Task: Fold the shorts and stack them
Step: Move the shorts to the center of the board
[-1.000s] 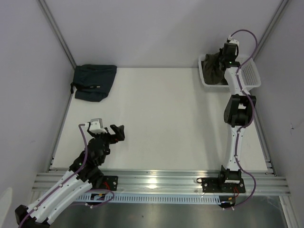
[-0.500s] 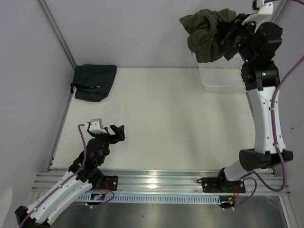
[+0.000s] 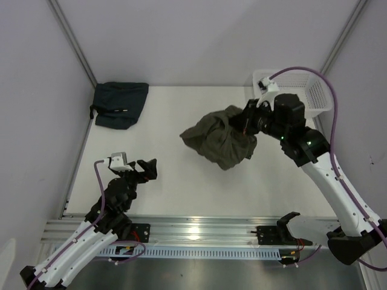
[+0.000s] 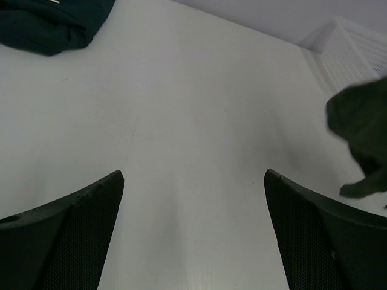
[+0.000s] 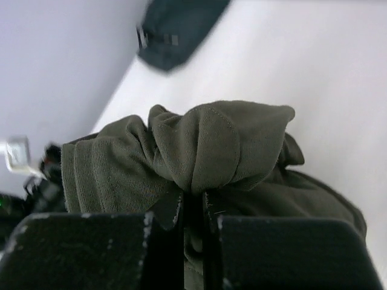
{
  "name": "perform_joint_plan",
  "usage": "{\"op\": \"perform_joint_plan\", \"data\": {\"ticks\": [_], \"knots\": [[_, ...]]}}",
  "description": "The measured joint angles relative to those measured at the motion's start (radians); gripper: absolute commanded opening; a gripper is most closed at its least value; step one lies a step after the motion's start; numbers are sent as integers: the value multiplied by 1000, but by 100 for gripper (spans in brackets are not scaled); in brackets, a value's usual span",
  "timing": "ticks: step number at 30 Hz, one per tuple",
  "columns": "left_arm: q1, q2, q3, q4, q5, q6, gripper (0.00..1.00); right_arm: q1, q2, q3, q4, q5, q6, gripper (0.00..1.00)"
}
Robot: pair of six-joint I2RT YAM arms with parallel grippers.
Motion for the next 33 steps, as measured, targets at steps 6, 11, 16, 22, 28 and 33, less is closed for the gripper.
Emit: {"op": "perform_joint_plan", "data": {"ticks": [6,11,16,22,28,33], "knots": [[0,-54,-2,-7,-9,0,99,98,4,-120,-97,-45,33,0],[0,-55,-4,-15,-16,0,99,54,58,-83,-105,-204,33,0],[0,-51,-4,-24,-18,0,99,-183,221,-72,10,-410,95,75],[0,-45,-4,-26,-19,0,99,-267,469,-51,19,-317,94,100],[0,-45,-4,-25,-19,0,99,-127,328,-115,65,-103,23,99],[0,-20,-4,-22,-19,0,99,-36,126,-257,166,-17,-72,90]]}}
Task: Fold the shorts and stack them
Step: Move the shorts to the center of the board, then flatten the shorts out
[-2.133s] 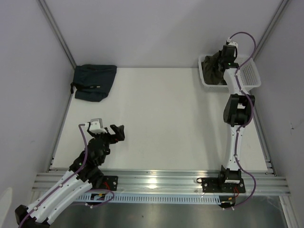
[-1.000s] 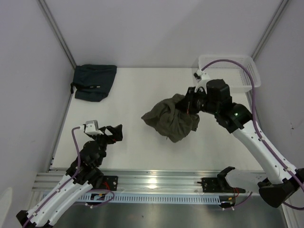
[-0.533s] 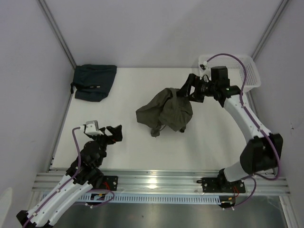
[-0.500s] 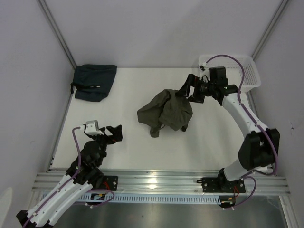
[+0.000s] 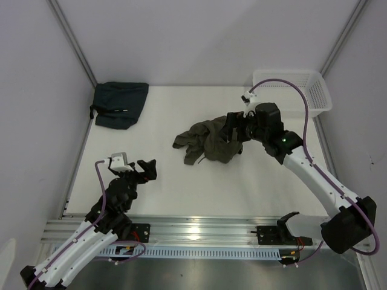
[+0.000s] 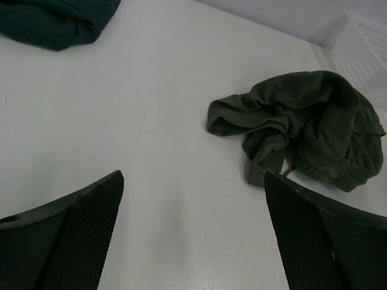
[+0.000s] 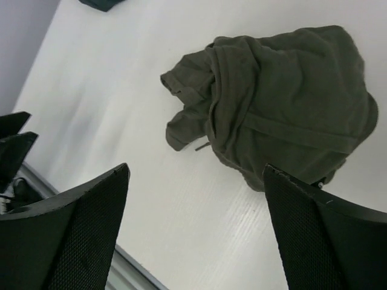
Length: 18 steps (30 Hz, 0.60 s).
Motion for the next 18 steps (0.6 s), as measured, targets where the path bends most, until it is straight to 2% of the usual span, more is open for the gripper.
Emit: {"op": "perform_joint_plan", "data": {"ticks": [5,9,13,18], "knots": [[0,18,0,0,0,0,99,92,-4,-68,26,127,-61,90],[0,19,0,1,4,0,99,228,34,-137,35,264,-110,91],[0,20,0,2,4,0,99,337,117,-138,50,373,-163,91],[0,20,0,1,4,0,99,381,288,-87,60,517,-211,90]]}}
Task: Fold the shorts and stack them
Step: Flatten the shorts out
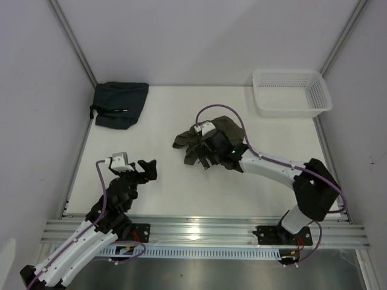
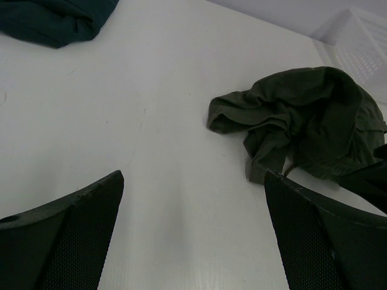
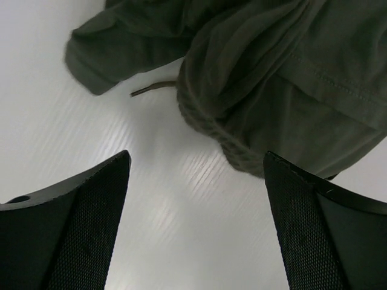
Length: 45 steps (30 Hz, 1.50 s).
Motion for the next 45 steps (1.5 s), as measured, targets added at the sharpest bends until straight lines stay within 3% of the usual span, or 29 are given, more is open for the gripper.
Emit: {"op": "perform_joint_plan", "data": {"ticks": [3,6,7,9,10,11,15,17,21,24,29,32,38,39,43,45], "knots": [[0,0,0,0,0,0,99,6,107,46,13,92,-21,87],[0,0,0,0,0,0,99,6,198,91,43,168,-34,75],[0,0,0,0,0,0,99,6,216,98,55,183,-37,54],[0,0,0,0,0,0,99,5,251,116,68,214,-53,27],[0,0,0,0,0,0,99,5,268,127,70,228,-58,3],[0,0,0,0,0,0,99,5,284,139,73,240,-62,0],[0,0,0,0,0,0,99,5,305,160,72,218,-50,0],[0,0,0,0,0,0,99,-1,280,154,72,117,-45,0],[0,0,0,0,0,0,99,-70,114,94,83,-259,23,0],[0,0,0,0,0,0,99,-213,-5,82,148,-579,112,0],[0,0,0,0,0,0,99,-452,13,89,292,-906,275,0],[0,0,0,0,0,0,99,-503,136,118,267,-941,298,6],[0,-6,0,-1,0,0,99,-522,248,57,158,-795,328,9],[0,-6,0,0,0,0,99,-522,247,57,147,-764,329,13],[0,-3,0,3,3,0,99,-522,233,59,116,-607,330,68],[0,8,0,9,4,0,99,-520,222,59,100,-543,319,79]]}}
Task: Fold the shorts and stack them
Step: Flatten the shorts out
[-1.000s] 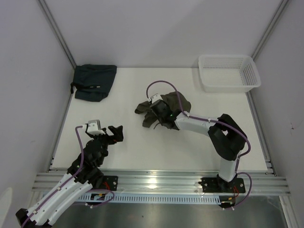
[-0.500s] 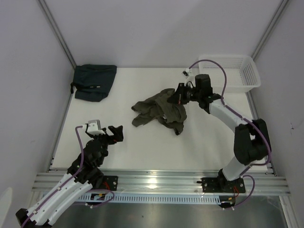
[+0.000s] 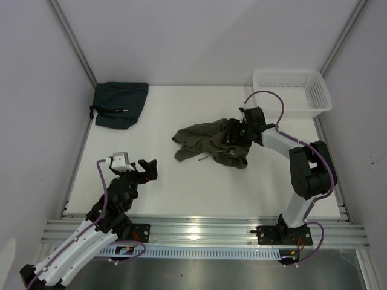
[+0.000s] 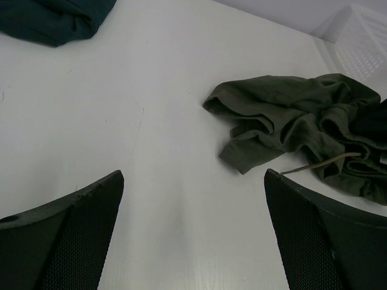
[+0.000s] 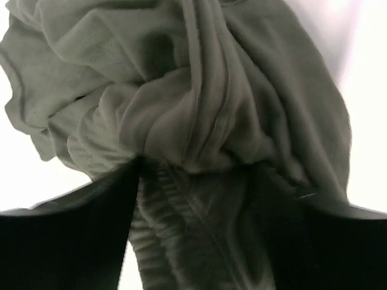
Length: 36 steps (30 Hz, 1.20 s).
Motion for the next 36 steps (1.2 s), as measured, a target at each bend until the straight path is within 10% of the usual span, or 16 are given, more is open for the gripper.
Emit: {"op": "perform_joint_plan", "data": {"ticks": [14,22,36], "knots": [[0,19,0,7,15,0,99,183,-252,60,-42,260,-269,80],[0,16,0,7,15,0,99,431,-113,208,-158,516,-440,75],[0,9,0,7,14,0,99,485,51,262,-280,847,-515,69]]}}
